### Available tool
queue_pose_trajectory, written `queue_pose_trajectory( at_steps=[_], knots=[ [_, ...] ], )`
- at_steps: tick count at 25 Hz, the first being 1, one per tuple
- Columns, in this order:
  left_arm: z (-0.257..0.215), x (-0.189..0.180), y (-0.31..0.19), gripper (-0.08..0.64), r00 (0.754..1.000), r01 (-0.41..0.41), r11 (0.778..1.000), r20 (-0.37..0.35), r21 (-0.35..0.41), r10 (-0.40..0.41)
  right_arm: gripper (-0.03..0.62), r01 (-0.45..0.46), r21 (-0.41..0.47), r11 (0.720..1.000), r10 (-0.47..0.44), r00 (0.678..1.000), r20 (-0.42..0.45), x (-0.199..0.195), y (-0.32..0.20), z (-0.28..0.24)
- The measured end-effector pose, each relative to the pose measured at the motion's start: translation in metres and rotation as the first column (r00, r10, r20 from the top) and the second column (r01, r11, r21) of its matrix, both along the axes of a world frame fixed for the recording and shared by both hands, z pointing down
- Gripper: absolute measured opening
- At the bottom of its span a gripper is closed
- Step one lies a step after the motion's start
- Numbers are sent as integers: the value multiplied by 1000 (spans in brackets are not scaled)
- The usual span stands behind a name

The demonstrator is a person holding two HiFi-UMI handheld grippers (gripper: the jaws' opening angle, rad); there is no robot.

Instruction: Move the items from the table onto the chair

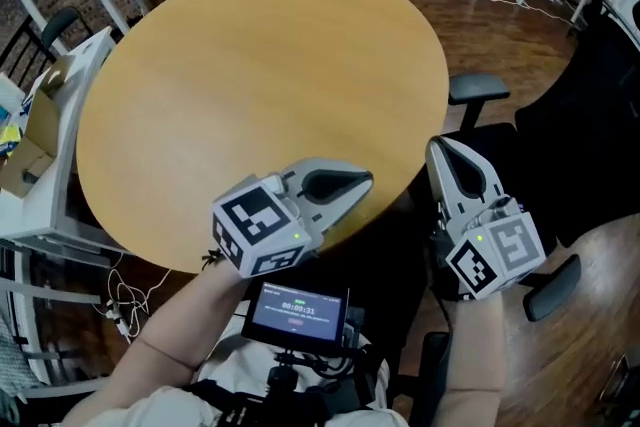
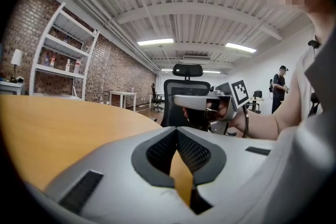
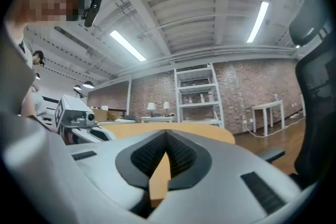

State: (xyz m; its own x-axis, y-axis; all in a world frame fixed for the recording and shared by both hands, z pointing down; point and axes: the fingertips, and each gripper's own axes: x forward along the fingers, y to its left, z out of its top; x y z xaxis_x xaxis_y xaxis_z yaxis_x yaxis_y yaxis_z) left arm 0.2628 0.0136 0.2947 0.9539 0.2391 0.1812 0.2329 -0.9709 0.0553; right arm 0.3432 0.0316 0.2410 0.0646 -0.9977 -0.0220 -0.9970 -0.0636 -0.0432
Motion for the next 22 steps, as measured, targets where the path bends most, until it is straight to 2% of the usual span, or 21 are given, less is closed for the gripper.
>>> queue_pose_trajectory(
  at_steps=[4, 8, 14, 22],
  knots=[
    [-10, -10, -10, 4, 999, 46, 999, 2, -7, -46, 5, 143, -24, 989, -144, 989, -27, -42, -24, -19],
    [-2, -44, -49, 4, 992, 122, 992, 9, 7, -122, 5, 278, 10, 960, -278, 960, -37, -95, -77, -16],
    [6, -89, -81, 3, 984, 177, 984, 4, 4, -177, 5, 376, -1, 926, -376, 926, -38, -153, -121, -5],
    [6, -136, -113, 4, 964, 266, 964, 0, 7, -266, 5, 465, -6, 885, -465, 885, -8, -203, -157, -1]
  ],
)
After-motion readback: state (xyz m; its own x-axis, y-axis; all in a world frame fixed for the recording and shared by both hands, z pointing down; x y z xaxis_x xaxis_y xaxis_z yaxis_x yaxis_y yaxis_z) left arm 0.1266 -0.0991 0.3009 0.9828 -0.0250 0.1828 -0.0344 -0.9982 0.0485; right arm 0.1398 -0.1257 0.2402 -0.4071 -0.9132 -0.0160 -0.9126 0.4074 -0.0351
